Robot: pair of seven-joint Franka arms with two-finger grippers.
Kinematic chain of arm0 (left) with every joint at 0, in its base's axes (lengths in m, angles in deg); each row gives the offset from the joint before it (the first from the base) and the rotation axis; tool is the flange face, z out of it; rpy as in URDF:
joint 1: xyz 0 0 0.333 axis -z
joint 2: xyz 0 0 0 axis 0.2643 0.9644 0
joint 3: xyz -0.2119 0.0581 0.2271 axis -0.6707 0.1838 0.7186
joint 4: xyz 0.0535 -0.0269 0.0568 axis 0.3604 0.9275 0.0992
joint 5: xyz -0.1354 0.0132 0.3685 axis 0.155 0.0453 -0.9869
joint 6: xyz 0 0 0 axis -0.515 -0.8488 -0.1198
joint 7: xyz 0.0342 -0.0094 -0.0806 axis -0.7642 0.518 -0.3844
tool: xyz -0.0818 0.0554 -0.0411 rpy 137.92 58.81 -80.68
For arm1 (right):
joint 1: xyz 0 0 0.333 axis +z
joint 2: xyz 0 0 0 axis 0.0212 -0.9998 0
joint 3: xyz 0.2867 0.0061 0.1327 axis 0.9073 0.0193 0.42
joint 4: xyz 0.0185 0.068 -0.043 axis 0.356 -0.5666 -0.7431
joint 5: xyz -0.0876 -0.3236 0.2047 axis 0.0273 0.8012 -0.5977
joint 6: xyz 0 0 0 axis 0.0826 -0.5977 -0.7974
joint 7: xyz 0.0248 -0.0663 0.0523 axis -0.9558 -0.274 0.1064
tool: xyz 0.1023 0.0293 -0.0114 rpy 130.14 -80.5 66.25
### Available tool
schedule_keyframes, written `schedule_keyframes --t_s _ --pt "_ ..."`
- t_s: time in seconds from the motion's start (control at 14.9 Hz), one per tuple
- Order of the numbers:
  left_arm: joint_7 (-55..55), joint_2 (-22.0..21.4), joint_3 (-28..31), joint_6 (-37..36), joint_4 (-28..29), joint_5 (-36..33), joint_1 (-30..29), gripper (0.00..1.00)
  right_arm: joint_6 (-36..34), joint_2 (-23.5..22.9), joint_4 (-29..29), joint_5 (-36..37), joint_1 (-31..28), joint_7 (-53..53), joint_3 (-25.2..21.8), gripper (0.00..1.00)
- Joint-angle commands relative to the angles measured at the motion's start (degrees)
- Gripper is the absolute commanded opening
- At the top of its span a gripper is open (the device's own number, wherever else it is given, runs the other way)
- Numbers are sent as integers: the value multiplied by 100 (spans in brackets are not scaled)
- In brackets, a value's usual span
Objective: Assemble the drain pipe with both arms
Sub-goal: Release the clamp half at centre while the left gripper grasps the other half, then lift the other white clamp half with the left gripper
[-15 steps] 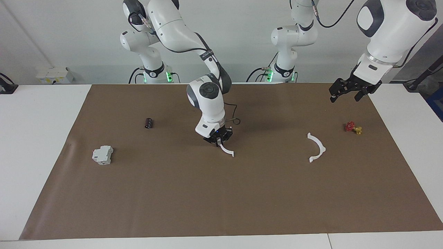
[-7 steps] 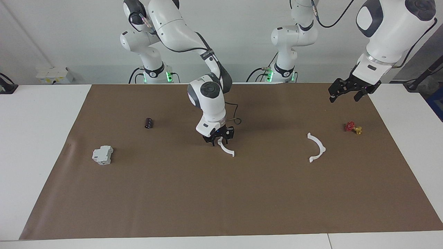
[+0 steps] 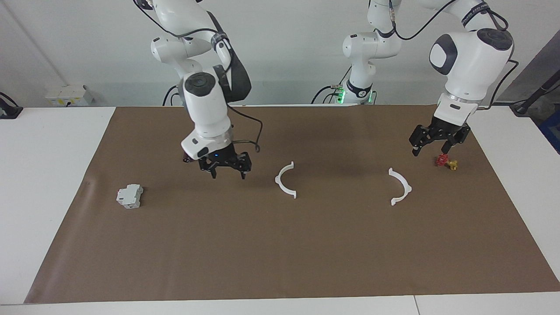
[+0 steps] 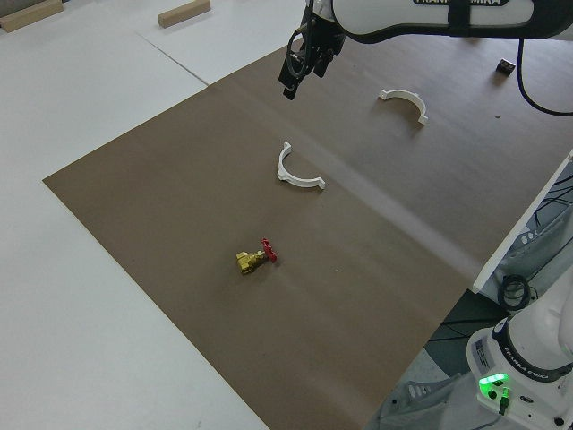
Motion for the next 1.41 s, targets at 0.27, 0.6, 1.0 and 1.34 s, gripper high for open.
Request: schedule_keyframes --t_s 0.27,0.6,1.0,1.34 --pt "193 191 16 2233 1576 70 -141 100 -1206 588 -92 104 -1448 1597 81 100" --pt "316 797 7 2356 1339 35 -352 100 -1890 870 459 157 -1977 2257 37 100" --pt "-615 1123 7 2681 1435 35 -212 100 -3394 817 1560 658 -1889 2258 107 100" --pt "-589 1123 7 2699 1470 35 -220 100 -3334 993 1200 596 -1898 2293 107 100"
